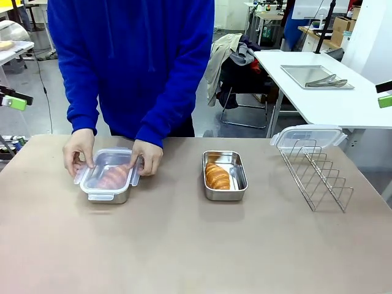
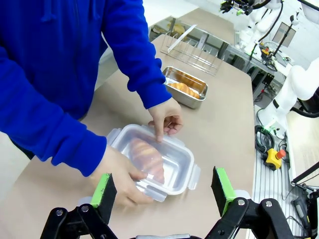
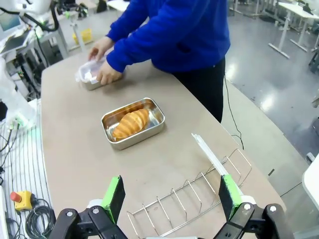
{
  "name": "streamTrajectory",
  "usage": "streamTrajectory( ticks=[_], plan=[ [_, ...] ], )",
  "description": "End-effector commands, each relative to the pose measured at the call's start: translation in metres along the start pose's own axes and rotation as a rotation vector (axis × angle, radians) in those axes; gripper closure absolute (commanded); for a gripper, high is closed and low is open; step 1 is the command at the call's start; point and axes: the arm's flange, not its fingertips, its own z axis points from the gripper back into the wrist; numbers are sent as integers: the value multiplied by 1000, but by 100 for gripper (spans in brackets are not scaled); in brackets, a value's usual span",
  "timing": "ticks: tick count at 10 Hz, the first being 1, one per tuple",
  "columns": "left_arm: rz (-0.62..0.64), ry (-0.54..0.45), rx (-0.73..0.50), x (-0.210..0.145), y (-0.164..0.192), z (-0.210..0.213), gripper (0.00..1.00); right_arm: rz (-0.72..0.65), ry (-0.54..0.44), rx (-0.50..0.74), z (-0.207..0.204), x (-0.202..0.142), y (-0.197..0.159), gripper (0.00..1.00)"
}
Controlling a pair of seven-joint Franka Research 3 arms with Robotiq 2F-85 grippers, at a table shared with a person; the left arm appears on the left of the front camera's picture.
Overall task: Place the bread in airtight containers.
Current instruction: Pick up one Airtight Container lid and hand it to the human.
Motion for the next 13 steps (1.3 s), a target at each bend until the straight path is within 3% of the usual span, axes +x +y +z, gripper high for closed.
streamTrajectory(
  ticks=[1, 3, 6, 10, 13],
  plan=[
    [-9, -3, -9, 2, -1, 0, 0, 0, 0, 0, 0, 0, 0, 0],
    [-9, -3, -9, 2, -1, 0, 0, 98, 275, -154, -35, 43, -17, 0],
    [-9, -3, -9, 2, -1, 0, 0, 309, 567, -145, -100, 87, -40, 0],
    [-9, -3, -9, 2, -1, 0, 0, 433, 797, -41, -161, 87, -56, 0],
    [-9, -3, -9, 2, -1, 0, 0, 471, 852, 41, -190, 59, -74, 0]
  ],
)
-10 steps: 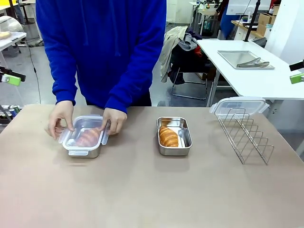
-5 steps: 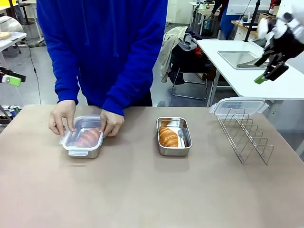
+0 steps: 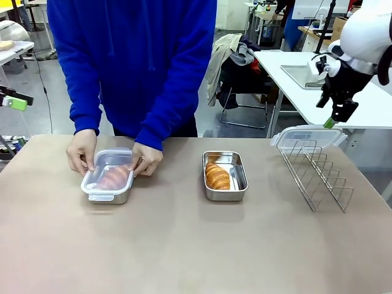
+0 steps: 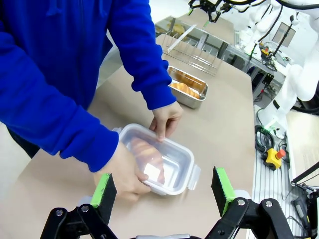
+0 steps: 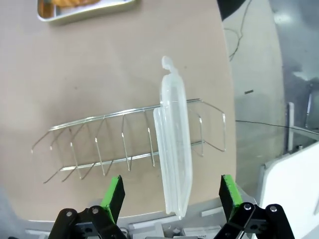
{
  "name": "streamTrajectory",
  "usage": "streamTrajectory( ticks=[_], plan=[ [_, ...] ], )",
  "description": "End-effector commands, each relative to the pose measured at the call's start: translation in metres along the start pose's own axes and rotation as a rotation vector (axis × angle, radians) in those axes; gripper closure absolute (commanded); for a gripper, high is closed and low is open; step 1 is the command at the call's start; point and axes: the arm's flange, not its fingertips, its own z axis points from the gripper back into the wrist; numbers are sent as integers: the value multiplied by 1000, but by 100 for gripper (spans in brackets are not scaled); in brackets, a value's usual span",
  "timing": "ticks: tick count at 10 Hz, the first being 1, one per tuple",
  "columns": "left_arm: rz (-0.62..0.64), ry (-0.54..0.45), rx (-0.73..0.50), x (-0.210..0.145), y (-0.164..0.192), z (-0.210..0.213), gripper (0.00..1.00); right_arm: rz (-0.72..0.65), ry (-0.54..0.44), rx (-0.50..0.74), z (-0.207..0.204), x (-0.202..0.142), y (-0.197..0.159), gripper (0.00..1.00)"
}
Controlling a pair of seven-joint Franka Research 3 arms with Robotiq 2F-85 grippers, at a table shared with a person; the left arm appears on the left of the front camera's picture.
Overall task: Place the bread in airtight containers.
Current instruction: Pick up one Airtight Container lid and hand it to the human.
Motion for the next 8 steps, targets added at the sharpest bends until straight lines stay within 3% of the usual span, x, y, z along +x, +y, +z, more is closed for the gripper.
streamTrajectory(
  ticks=[1, 5, 6, 7, 8],
  plan=[
    [-10, -4, -8, 2, -1, 0, 0, 47, 11, 20, -15, -3, -16, 0],
    [-10, -4, -8, 2, -1, 0, 0, 84, -14, 21, -56, -6, -25, 0],
    [-10, -4, -8, 2, -1, 0, 0, 81, -13, 16, -58, -8, -24, 60],
    [-10, -4, -8, 2, -1, 0, 0, 84, -3, 11, -55, -7, -21, 60],
    [-10, -4, -8, 2, -1, 0, 0, 83, 5, 8, -54, -8, -18, 100]
  ],
)
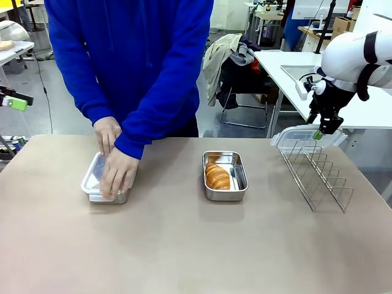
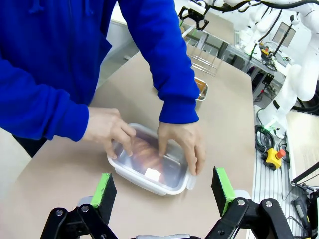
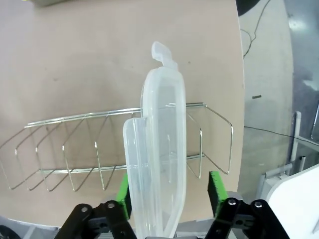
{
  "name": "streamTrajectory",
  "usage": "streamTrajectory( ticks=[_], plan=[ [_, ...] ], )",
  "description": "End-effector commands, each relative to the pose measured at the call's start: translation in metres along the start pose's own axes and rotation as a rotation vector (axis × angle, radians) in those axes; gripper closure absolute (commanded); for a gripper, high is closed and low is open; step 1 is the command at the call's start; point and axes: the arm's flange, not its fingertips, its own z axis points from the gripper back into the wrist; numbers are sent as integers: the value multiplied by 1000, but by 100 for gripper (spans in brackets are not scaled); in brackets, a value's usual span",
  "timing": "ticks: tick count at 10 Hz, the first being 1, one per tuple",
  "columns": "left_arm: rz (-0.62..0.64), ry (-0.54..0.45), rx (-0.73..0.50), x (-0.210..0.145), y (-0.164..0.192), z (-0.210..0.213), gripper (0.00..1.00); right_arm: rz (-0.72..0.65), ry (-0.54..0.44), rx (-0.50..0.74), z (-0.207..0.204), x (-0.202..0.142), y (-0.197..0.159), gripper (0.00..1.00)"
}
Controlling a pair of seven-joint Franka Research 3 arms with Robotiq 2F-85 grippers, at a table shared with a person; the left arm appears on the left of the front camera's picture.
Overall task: Place the bread in airtight containers.
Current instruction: Pick up one Airtight Container lid and hand it to the human.
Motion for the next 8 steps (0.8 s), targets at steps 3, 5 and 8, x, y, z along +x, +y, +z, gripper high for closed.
streamTrajectory(
  ticks=[3, 5, 8],
  plan=[
    [-10, -4, -8, 2, -1, 0, 0, 15, 3, -31, 13, 0, 11, 100],
    [-10, -4, -8, 2, -1, 0, 0, 16, 11, -31, 16, 0, 14, 100],
    [-10, -4, -8, 2, -1, 0, 0, 20, 32, -38, 23, 1, 23, 100]
  ],
)
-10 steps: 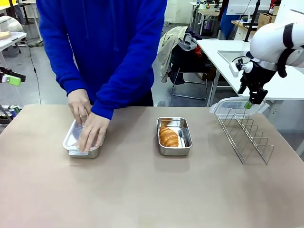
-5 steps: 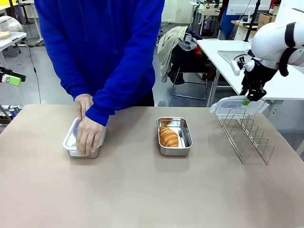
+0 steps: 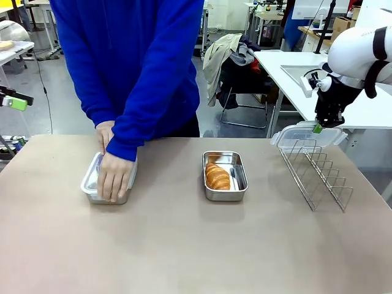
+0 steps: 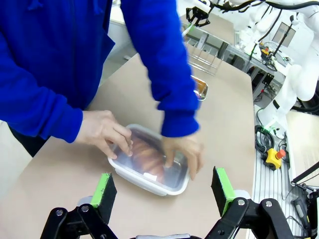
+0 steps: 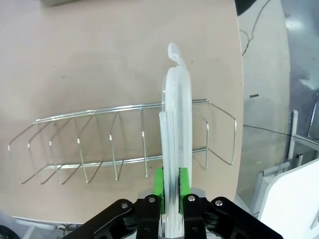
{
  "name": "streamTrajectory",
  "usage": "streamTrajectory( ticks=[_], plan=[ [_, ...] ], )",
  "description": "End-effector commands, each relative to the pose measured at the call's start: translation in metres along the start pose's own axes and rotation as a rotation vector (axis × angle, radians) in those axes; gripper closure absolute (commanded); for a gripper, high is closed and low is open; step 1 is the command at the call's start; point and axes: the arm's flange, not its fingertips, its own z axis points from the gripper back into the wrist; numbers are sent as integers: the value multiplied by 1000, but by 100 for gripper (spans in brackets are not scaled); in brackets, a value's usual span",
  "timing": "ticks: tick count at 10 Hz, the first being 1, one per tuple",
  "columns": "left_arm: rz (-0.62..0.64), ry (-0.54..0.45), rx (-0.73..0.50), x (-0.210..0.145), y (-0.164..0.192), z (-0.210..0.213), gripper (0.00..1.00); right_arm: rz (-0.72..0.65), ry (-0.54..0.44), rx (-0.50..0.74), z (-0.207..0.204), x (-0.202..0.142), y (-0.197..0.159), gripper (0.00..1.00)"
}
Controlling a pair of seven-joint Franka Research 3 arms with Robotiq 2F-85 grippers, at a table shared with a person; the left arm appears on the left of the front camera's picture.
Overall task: Place the bread in airtight containers.
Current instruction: Pick up one Airtight Container lid and hand it to the human.
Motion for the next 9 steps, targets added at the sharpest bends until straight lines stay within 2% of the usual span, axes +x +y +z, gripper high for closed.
streamTrajectory(
  ticks=[1, 4, 6, 7, 9],
  plan=[
    [-10, -4, -8, 2, -1, 0, 0, -13, 26, -46, 12, 2, 9, 100],
    [-10, -4, -8, 2, -1, 0, 0, -50, 42, -148, 72, 8, 17, 100],
    [-10, -4, -8, 2, -1, 0, 0, -70, 49, -219, 146, 24, 42, 100],
    [-10, -4, -8, 2, -1, 0, 0, -35, 38, -250, 171, 29, 55, 100],
    [-10, -4, -8, 2, -1, 0, 0, 119, -30, -375, 210, 43, 86, 100]
  ],
)
